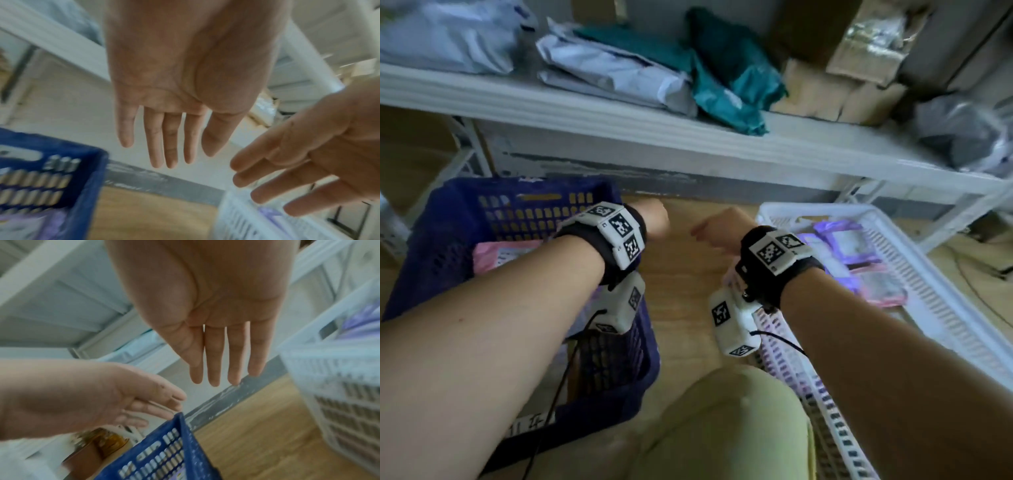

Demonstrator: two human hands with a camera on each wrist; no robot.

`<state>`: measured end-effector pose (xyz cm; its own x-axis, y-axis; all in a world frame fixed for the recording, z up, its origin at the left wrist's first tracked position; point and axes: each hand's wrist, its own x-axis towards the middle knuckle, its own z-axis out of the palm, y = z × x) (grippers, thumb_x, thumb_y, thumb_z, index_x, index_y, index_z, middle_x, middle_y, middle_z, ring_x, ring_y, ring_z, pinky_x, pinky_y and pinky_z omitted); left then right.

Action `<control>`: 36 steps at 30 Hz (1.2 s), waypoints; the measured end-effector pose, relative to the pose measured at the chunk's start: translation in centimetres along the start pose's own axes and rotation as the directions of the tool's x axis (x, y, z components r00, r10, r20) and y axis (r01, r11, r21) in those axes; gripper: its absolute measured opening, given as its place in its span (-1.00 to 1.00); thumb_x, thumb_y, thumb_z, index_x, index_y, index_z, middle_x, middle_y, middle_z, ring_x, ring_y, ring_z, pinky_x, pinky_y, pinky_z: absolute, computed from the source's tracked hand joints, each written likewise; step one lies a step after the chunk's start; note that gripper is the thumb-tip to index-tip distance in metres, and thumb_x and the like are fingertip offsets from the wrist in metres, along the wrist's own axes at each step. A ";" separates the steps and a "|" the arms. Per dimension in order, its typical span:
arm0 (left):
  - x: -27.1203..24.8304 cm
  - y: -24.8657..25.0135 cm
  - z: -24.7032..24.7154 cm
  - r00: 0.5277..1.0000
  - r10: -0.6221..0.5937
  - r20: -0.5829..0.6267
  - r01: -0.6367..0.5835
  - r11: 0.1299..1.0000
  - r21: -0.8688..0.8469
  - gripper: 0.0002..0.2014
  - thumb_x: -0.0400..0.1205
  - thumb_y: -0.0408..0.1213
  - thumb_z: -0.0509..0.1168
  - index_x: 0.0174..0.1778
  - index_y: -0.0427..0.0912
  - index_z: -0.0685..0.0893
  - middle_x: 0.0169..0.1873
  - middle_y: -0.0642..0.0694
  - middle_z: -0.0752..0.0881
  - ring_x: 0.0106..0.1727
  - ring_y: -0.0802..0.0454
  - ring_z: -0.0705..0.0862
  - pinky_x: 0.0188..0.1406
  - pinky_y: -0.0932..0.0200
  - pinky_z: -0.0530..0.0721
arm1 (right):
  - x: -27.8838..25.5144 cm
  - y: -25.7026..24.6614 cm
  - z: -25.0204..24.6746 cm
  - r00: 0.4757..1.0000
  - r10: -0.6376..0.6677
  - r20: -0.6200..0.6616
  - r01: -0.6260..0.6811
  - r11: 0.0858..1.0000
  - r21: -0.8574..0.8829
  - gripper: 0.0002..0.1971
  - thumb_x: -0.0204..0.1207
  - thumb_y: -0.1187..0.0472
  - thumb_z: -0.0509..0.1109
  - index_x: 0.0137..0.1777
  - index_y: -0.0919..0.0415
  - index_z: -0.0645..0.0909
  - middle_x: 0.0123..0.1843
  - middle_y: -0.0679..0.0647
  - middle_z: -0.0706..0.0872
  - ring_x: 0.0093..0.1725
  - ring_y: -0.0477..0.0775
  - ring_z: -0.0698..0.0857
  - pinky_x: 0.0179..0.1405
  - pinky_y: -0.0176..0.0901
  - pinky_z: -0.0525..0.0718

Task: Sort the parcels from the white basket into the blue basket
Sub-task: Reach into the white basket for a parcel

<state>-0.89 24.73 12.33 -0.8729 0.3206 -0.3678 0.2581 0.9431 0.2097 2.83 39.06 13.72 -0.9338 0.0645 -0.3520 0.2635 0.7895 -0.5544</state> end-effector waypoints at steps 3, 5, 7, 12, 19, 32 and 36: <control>-1.4 6.3 -2.2 0.981 0.173 -0.089 -0.180 0.980 -0.083 -0.74 0.65 -0.35 0.10 -0.10 -0.39 0.68 0.06 -0.28 0.72 -0.06 -0.13 0.63 -0.09 0.12 0.55 | -3.1 3.3 -4.1 0.993 0.036 -0.110 -0.042 0.998 -0.054 -0.63 0.57 0.17 0.33 0.35 0.25 0.62 0.35 0.24 0.64 0.35 0.22 0.61 -0.21 -0.29 0.56; -2.4 10.4 -3.0 0.950 0.263 -0.170 -0.280 0.956 -0.089 -0.72 0.64 -0.33 0.15 0.07 -0.36 0.72 0.19 -0.24 0.71 0.15 -0.17 0.66 0.09 0.12 0.58 | -5.1 6.1 -6.6 0.982 0.069 -0.178 -0.078 0.996 -0.040 -0.65 0.57 0.16 0.33 0.32 0.23 0.64 0.31 0.23 0.67 0.32 0.21 0.64 -0.03 -0.20 0.63; -3.7 14.4 -3.2 0.914 0.334 -0.228 -0.363 0.926 -0.099 -0.73 0.63 -0.33 0.19 0.13 -0.30 0.73 0.21 -0.20 0.71 0.22 -0.15 0.65 0.05 0.21 0.54 | -7.3 8.8 -8.9 0.962 0.118 -0.246 -0.125 0.992 -0.011 -0.66 0.56 0.14 0.34 0.30 0.21 0.66 0.30 0.21 0.68 0.30 0.20 0.65 0.07 -0.16 0.63; -5.0 22.9 -1.0 0.858 0.470 -0.205 -0.502 0.852 -0.148 -0.81 0.58 -0.34 0.23 -0.05 -0.25 0.75 0.11 -0.20 0.75 0.10 -0.12 0.68 -0.04 0.24 0.51 | -11.7 16.7 -12.9 0.901 0.293 -0.321 -0.265 0.956 0.127 -0.63 0.53 0.14 0.38 0.30 0.24 0.65 0.29 0.19 0.69 0.30 0.19 0.65 0.00 -0.20 0.61; -2.2 30.4 4.0 0.838 0.544 -0.043 -0.541 0.817 -0.198 -0.79 0.58 -0.27 0.24 0.06 -0.16 0.72 0.15 -0.14 0.74 0.16 -0.10 0.68 0.08 0.23 0.56 | -12.8 27.0 -13.1 0.834 0.451 -0.318 -0.394 0.890 0.231 -0.66 0.50 0.18 0.39 0.26 0.24 0.68 0.25 0.20 0.72 0.27 0.20 0.67 0.19 -0.09 0.63; 7.5 39.4 10.0 0.837 0.494 0.235 -0.481 0.869 -0.116 -0.72 0.59 -0.28 0.27 0.21 -0.10 0.70 0.21 -0.12 0.69 0.22 -0.05 0.62 0.06 0.27 0.47 | -8.7 39.5 -14.9 0.731 0.664 -0.159 -0.559 0.715 0.420 -0.67 0.46 0.23 0.40 0.23 0.24 0.71 0.23 0.21 0.72 0.27 0.22 0.67 0.11 -0.12 0.60; 7.3 40.9 10.4 0.835 0.480 0.269 -0.476 0.875 -0.084 -0.73 0.59 -0.29 0.28 0.19 -0.15 0.72 0.22 -0.13 0.69 0.25 -0.07 0.63 0.20 0.22 0.52 | -9.8 40.2 -15.3 0.707 0.687 -0.166 -0.538 0.675 0.504 -0.71 0.46 0.26 0.42 0.18 0.26 0.72 0.22 0.23 0.73 0.26 0.23 0.68 -0.06 -0.17 0.62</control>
<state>7.60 66.58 8.76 -0.4936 0.7442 -0.4500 0.6071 0.6654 0.4345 18.93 79.50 6.39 -0.5194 0.6894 -0.5050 0.8027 0.1908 -0.5650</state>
